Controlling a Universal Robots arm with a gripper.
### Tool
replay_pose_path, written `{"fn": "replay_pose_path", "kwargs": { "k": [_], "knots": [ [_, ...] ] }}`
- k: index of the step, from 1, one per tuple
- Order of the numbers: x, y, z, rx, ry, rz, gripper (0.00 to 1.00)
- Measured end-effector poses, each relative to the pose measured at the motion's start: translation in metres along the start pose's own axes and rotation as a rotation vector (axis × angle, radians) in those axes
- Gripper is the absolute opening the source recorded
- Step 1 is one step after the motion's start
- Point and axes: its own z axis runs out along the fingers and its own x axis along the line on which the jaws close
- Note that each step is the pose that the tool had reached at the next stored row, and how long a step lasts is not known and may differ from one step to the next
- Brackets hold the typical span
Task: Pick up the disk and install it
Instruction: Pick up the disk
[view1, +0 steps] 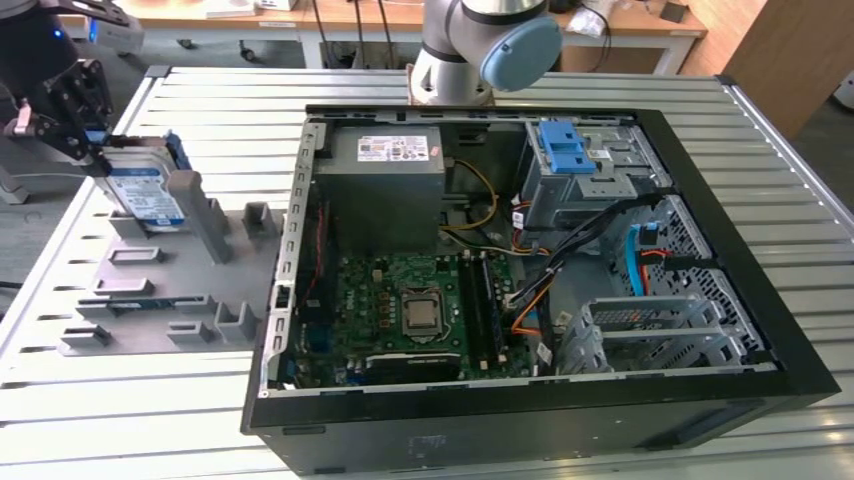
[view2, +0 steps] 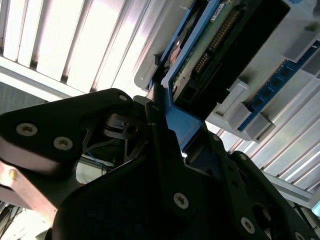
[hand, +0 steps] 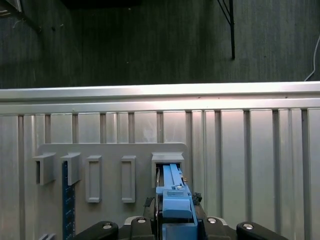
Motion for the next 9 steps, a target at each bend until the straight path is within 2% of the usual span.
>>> {"fn": "replay_pose_path", "kwargs": {
  "k": [8, 9],
  "knots": [
    [0.0001, 0.0, -0.0003, -0.0003, 0.0002, -0.003, 0.38],
    [0.0001, 0.0, -0.0003, -0.0004, 0.0002, -0.003, 0.44]
  ]
}}
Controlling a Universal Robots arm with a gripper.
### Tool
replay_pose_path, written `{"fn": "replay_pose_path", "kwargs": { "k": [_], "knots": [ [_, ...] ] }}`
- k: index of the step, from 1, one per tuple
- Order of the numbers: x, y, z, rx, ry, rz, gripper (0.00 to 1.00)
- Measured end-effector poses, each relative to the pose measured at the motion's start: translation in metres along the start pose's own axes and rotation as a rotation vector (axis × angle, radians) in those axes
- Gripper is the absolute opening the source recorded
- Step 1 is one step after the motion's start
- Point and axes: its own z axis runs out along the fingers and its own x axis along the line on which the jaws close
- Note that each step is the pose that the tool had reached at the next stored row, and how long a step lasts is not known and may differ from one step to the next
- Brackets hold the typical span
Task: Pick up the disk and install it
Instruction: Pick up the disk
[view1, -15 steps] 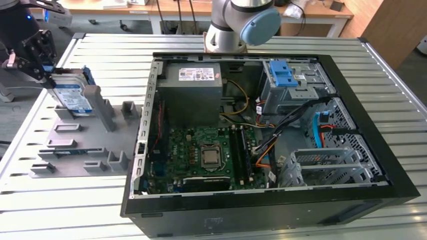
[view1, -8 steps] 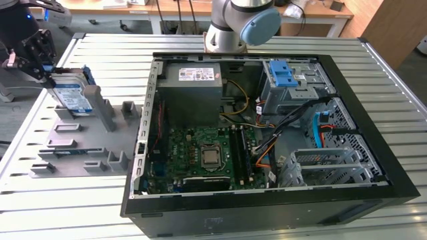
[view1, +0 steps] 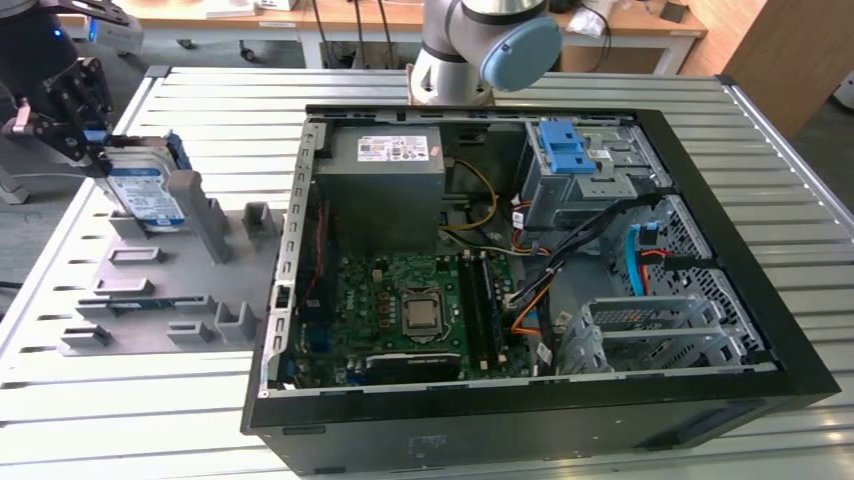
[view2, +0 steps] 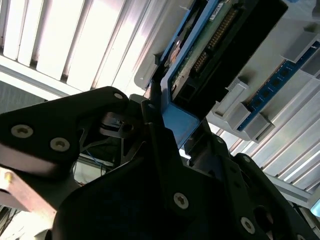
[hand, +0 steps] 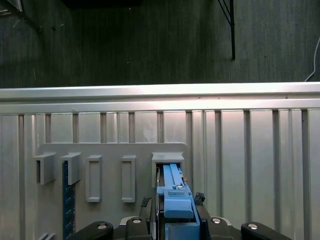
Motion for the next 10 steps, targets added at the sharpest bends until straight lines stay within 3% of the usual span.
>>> {"fn": "replay_pose_path", "kwargs": {
  "k": [10],
  "knots": [
    [0.0001, 0.0, 0.0001, 0.0001, 0.0, 0.0, 0.36]
  ]
}}
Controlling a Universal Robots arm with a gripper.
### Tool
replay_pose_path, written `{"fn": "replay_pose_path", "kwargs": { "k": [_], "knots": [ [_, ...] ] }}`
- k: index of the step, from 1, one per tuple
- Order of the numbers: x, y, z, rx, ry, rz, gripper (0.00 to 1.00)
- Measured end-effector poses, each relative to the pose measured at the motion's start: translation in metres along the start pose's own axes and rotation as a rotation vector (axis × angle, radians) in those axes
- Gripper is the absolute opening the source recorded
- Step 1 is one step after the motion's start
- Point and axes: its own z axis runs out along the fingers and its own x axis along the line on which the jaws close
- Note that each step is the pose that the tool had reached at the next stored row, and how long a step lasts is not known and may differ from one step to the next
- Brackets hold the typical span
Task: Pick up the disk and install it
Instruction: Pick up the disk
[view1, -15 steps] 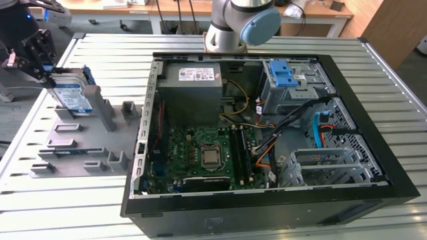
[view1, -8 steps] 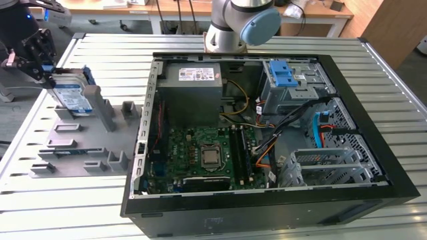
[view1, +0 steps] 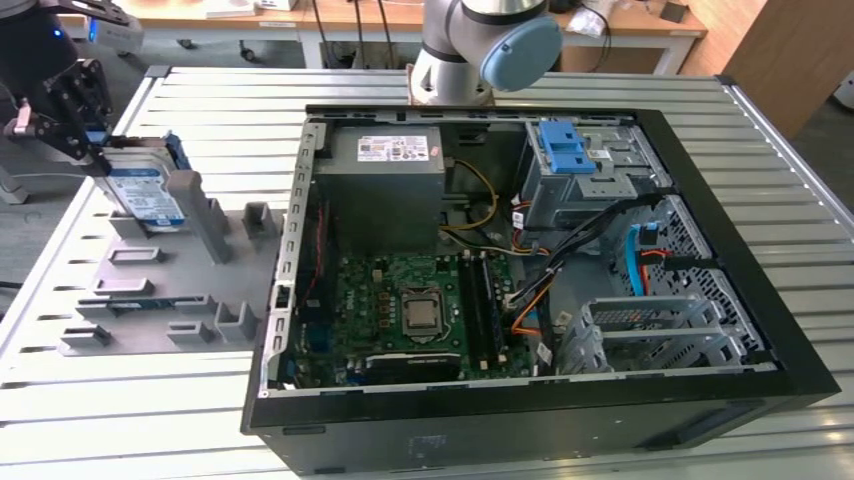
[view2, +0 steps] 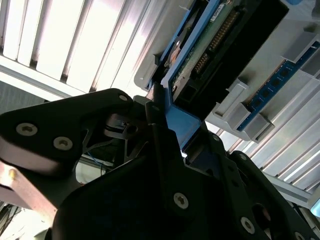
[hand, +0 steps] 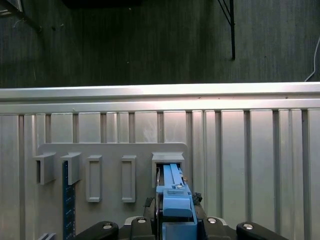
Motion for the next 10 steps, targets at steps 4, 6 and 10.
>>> {"fn": "replay_pose_path", "kwargs": {
  "k": [4, 6, 10],
  "knots": [
    [0.0001, 0.0001, -0.0004, 0.0, 0.0, 0.0, 0.36],
    [0.0001, 0.0, -0.0035, 0.0001, 0.0, 0.0, 0.36],
    [0.0003, -0.0001, -0.012, 0.0, 0.0, 0.0, 0.36]
  ]
}}
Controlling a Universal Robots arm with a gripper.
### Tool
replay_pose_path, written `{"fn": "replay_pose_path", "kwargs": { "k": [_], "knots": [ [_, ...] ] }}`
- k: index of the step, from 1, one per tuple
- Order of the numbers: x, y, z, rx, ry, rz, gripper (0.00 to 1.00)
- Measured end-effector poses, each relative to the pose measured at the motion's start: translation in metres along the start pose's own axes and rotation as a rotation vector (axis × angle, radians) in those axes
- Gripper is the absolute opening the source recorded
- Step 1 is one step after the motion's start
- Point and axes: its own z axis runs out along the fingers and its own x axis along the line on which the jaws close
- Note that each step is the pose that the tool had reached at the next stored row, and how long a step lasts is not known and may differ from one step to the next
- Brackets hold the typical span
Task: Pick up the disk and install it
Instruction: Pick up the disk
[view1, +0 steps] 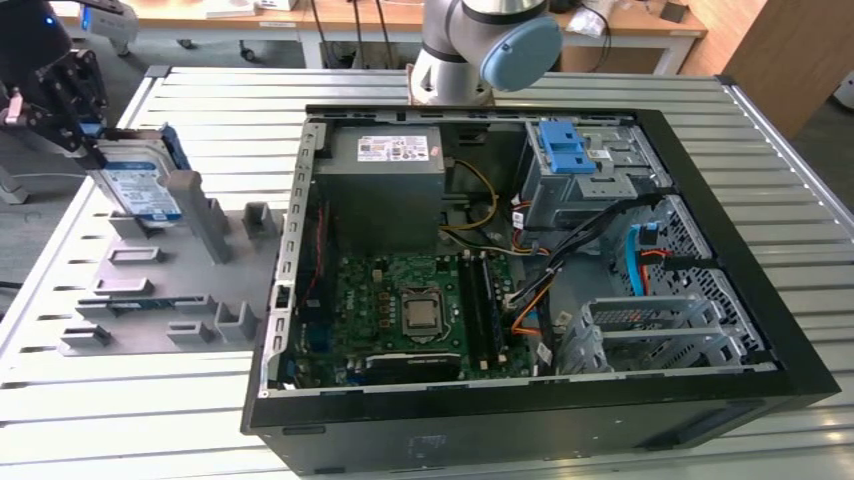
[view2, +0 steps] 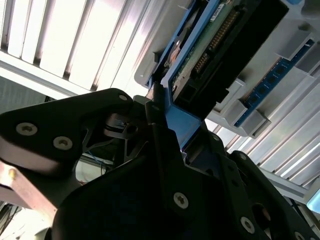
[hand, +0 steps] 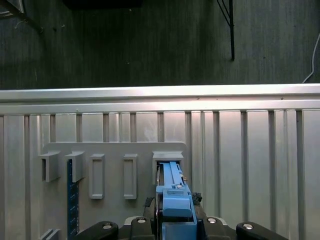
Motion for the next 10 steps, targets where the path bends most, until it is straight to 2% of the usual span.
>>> {"fn": "replay_pose_path", "kwargs": {
  "k": [4, 10],
  "knots": [
    [0.0001, 0.0, -0.0063, 0.0001, -0.0001, 0.0, 0.36],
    [0.0001, 0.0, -0.007, 0.0, -0.0005, 0.0, 0.36]
  ]
}}
